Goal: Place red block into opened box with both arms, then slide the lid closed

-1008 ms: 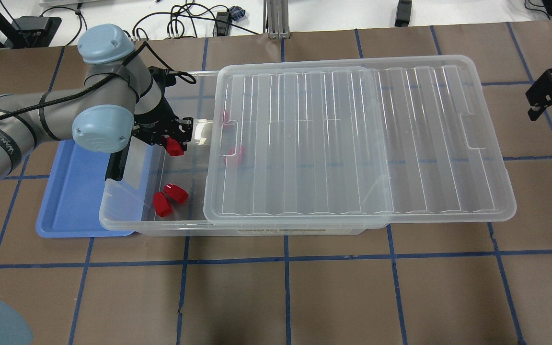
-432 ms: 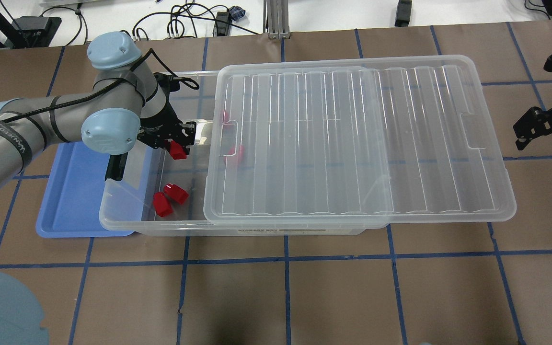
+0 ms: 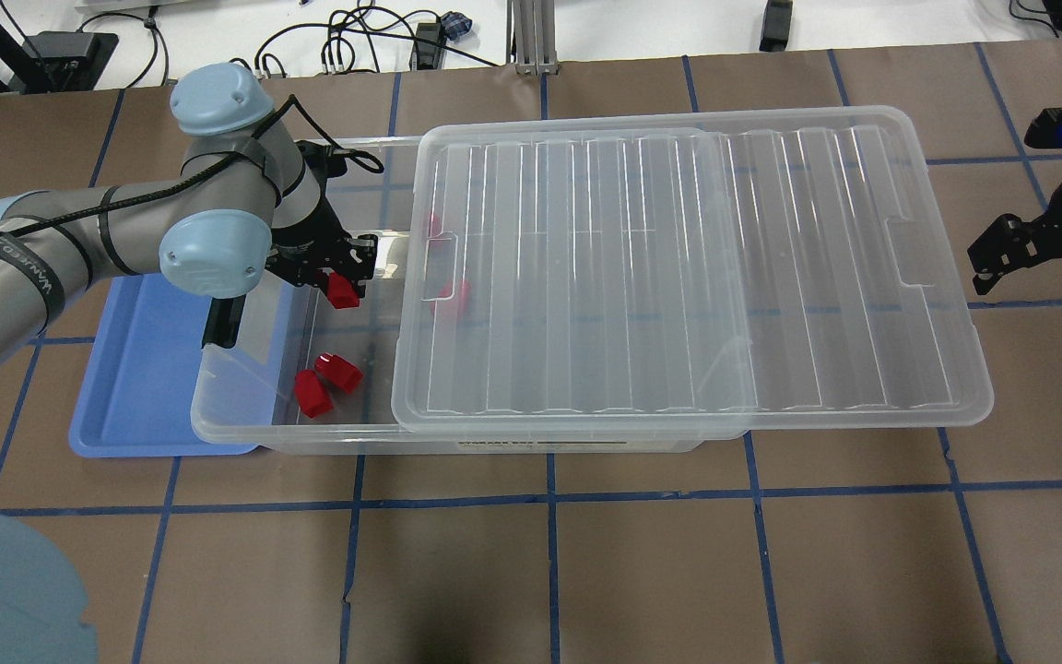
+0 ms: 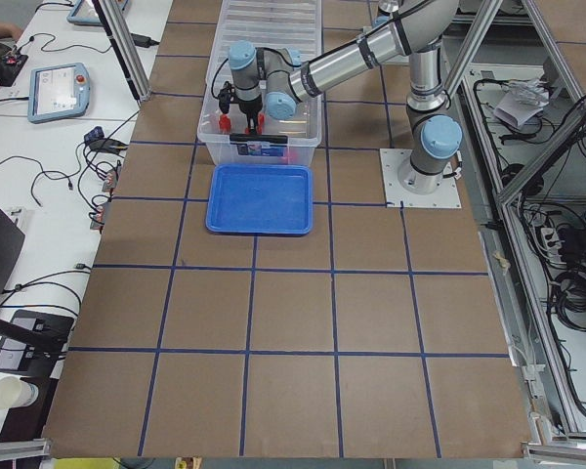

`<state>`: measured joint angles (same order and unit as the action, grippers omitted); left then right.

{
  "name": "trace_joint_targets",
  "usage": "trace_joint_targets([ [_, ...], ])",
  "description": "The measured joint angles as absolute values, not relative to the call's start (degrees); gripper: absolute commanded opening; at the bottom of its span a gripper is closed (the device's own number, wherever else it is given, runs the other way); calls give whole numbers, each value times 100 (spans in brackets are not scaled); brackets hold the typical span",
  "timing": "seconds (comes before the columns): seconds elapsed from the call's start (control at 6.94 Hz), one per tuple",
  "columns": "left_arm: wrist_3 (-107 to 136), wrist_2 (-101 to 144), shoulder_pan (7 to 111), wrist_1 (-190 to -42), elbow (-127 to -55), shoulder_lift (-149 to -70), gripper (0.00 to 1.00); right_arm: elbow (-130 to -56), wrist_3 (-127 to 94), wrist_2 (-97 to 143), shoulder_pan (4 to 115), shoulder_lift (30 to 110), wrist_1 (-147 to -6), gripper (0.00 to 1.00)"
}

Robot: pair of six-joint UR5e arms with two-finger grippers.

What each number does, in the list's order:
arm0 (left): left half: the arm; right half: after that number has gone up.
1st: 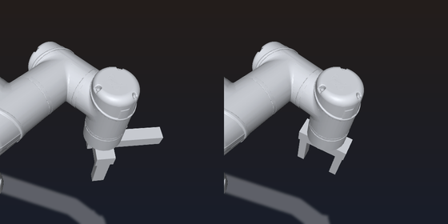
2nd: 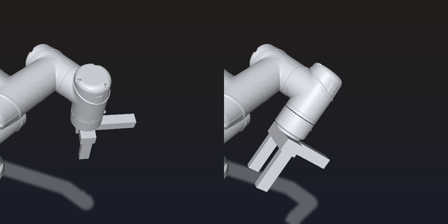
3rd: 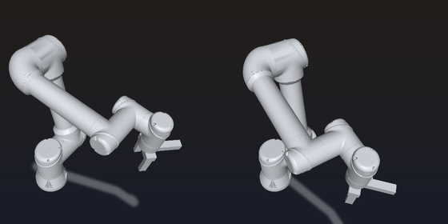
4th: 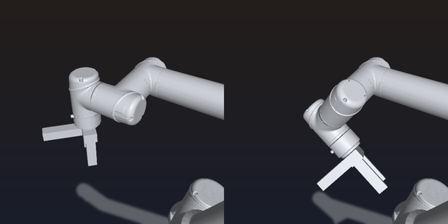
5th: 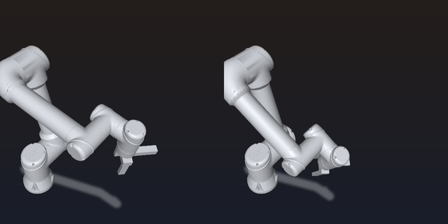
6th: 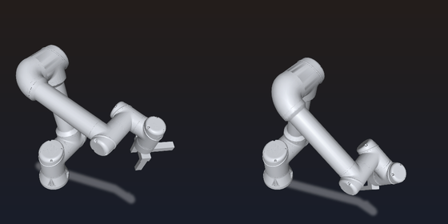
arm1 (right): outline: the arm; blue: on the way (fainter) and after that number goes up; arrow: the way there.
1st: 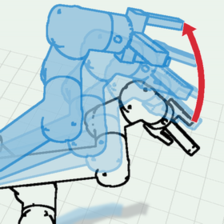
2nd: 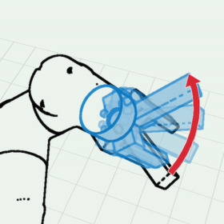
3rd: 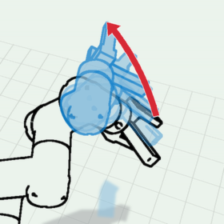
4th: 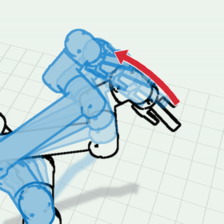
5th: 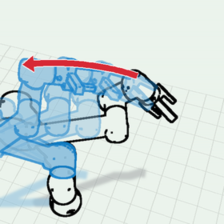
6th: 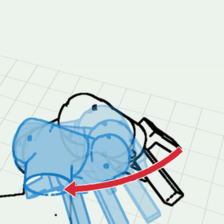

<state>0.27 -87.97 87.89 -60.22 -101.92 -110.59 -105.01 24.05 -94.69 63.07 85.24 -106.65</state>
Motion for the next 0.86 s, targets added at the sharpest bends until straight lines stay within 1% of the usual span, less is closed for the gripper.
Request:
trace_joint_targets([
  [0.43, 31, -8821, 8808, -6019, -10020, -10873, 100, -10505, 2334, -9461, 6461, 8517, -10672, 100],
  [0.86, 70, -8840, 8839, -6702, -9477, -10557, 100, -10504, 2276, -9455, 6609, 8506, -10694, 100],
])
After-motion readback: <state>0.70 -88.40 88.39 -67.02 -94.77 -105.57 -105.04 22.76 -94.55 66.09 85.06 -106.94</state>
